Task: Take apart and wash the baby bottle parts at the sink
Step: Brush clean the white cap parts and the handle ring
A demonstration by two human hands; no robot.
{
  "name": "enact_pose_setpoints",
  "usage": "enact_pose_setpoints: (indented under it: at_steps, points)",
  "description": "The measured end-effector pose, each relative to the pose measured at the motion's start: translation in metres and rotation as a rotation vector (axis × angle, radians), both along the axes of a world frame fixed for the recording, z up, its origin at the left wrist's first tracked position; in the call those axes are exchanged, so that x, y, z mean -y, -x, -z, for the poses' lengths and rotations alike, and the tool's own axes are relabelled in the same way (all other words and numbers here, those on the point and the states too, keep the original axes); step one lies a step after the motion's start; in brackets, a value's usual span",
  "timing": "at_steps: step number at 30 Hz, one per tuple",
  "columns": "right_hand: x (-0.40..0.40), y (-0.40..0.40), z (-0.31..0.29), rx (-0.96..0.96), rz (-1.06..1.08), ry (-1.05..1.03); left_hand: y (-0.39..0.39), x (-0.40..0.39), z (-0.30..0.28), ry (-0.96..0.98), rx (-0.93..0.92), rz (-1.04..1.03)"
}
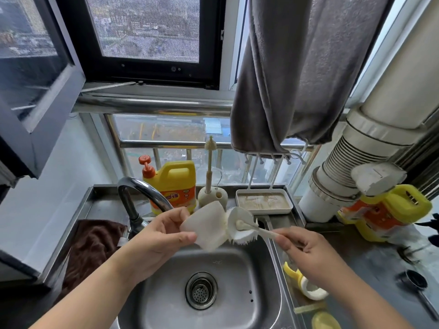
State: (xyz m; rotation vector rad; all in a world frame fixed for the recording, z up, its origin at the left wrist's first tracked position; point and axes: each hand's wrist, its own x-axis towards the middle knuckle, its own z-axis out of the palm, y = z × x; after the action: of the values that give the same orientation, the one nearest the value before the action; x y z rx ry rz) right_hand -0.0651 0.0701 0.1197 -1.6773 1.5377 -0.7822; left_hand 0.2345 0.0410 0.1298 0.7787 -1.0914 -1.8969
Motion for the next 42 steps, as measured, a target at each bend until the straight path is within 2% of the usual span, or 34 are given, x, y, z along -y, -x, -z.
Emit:
enact_pose_setpoints:
  at_steps: [4, 8, 14, 17, 19, 22, 24, 27, 30, 32, 35, 39, 42]
  points:
    - [0.002, -0.004, -0.002, -0.062, -0.036, 0.038, 0.005, 0.006, -0.009, 0.061, 0.263, 0.077]
    - [0.002, -0.005, 0.000, -0.120, -0.079, 0.080, 0.015, 0.008, -0.018, 0.078, 0.433, 0.141]
    - [-0.001, 0.002, 0.004, -0.212, -0.126, 0.096, 0.013, 0.006, -0.014, 0.097, 0.524, 0.114]
    - [0.004, 0.011, 0.002, -0.173, -0.049, 0.088, 0.013, 0.003, -0.013, 0.127, 0.486, 0.152]
    - [0.009, 0.006, -0.003, -0.128, -0.020, 0.122, 0.016, 0.002, -0.013, 0.113, 0.386, 0.164]
    - [0.005, -0.010, -0.009, -0.098, -0.110, 0.153, 0.018, 0.001, -0.015, 0.087, 0.259, 0.158]
    - [-0.001, -0.008, -0.010, -0.111, -0.143, 0.105, 0.016, 0.000, -0.013, 0.100, 0.252, 0.151]
    - [-0.002, 0.008, -0.014, -0.108, -0.042, 0.017, 0.011, -0.004, -0.012, 0.087, 0.186, 0.161]
    - [0.002, 0.003, -0.017, -0.033, -0.002, 0.021, 0.013, -0.006, -0.014, 0.083, 0.134, 0.146]
    - [0.000, -0.008, -0.019, 0.007, -0.064, 0.027, 0.015, -0.004, -0.015, 0.096, 0.140, 0.112]
    - [-0.007, -0.008, -0.018, -0.064, -0.148, 0.021, 0.013, -0.004, -0.016, 0.129, 0.175, 0.100]
    - [-0.007, 0.006, -0.018, -0.103, -0.044, 0.023, 0.012, -0.007, -0.014, 0.132, 0.173, 0.097]
    - [-0.004, -0.003, -0.019, -0.057, -0.050, 0.033, 0.014, -0.004, -0.014, 0.144, 0.205, 0.135]
